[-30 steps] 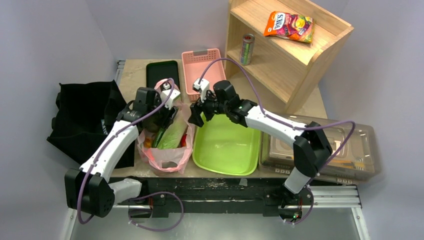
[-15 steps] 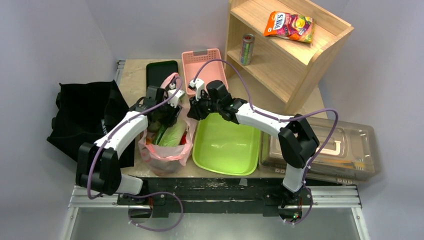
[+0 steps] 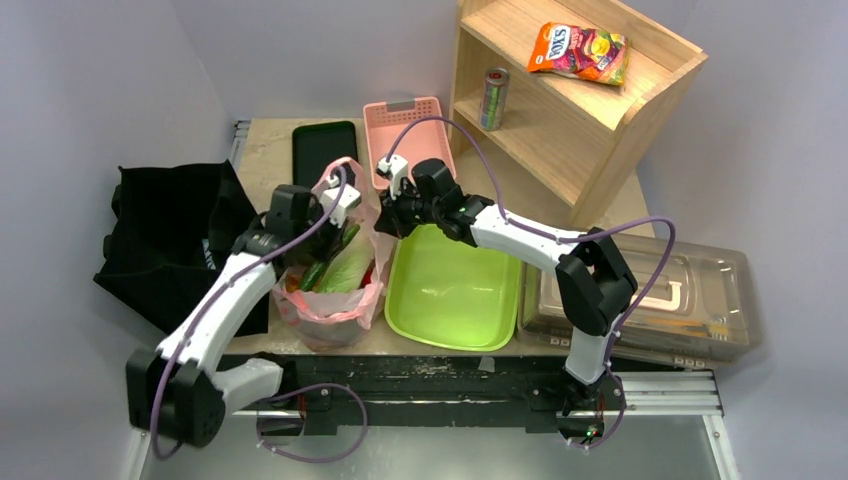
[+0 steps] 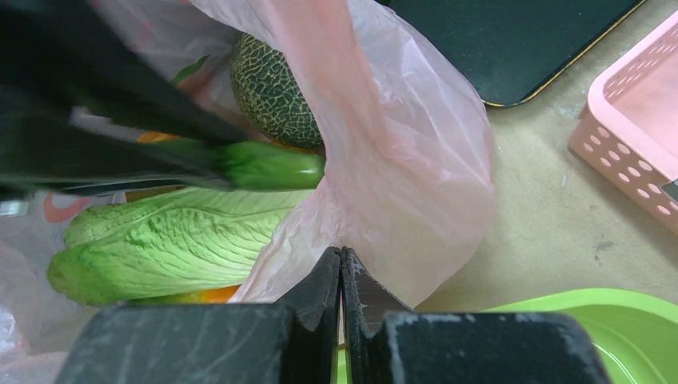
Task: Untie the knot of the grocery bags and take out the mixed food
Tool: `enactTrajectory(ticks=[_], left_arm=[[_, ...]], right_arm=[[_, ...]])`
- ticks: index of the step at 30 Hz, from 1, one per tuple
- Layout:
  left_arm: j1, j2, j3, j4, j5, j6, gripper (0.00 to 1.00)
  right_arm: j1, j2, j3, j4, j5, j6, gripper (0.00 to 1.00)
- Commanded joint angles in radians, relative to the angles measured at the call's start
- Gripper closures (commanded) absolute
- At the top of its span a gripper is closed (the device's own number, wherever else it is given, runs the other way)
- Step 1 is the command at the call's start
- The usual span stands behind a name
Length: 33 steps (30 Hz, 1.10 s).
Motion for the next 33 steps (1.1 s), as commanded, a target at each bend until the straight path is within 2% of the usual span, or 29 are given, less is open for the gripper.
enactTrajectory(ticks=[1,5,6,8,10,15,19,24,26,27,29,33], left_arm=[[-0.004,-0.219,-0.030,-0.081,0.108,0.065,1.00],[-0.004,-0.374,-0.041,-0.145,0.170,0.110,1.00],[-0.004,-0.410,-0.039,-0.156,0.200,0.121,1.00],[-0.004,-0.471,-0.018,-0.160,0.242,0.115,1.00],[-0.003,-0.497,0.039,-0.168,0.259,0.086,1.00],[-0.004,-0.465,0.219,-0.116,0.281,-0.006,1.00],[-0.005,-0.411,0.286,0.059,0.331,-0.111,1.00],[-0.060,-0.252,0.373,0.278,0.313,-0.222,1.00],[-0.136,-0.180,0.436,0.332,0.213,-0.296,1.00],[-0.182,-0.146,0.467,0.339,0.113,-0.336,1.00],[-0.296,-0.074,0.538,0.275,-0.104,-0.457,1.00],[-0.467,0.071,0.597,0.138,-0.302,-0.722,1.00]], right_arm=[[0.001,-0.012,0.055,0.043,0.020,0.005,1.00],[0.000,-0.036,0.058,0.044,0.002,-0.002,0.99],[0.000,-0.046,0.056,0.044,-0.007,-0.006,0.90],[0.000,-0.073,0.052,0.047,-0.024,-0.016,0.61],[-0.002,-0.113,0.044,0.048,-0.035,-0.033,0.42],[-0.017,-0.253,0.011,0.069,-0.044,-0.047,0.26],[-0.019,-0.344,-0.017,0.096,-0.033,-0.048,0.20],[-0.040,-0.406,0.004,0.028,0.107,-0.061,0.18],[-0.061,-0.442,0.005,-0.020,0.190,-0.048,0.17],[-0.073,-0.461,0.004,-0.038,0.240,-0.037,0.17],[-0.094,-0.504,-0.004,-0.069,0.348,-0.007,0.16],[-0.133,-0.599,-0.049,-0.095,0.529,0.017,0.13]])
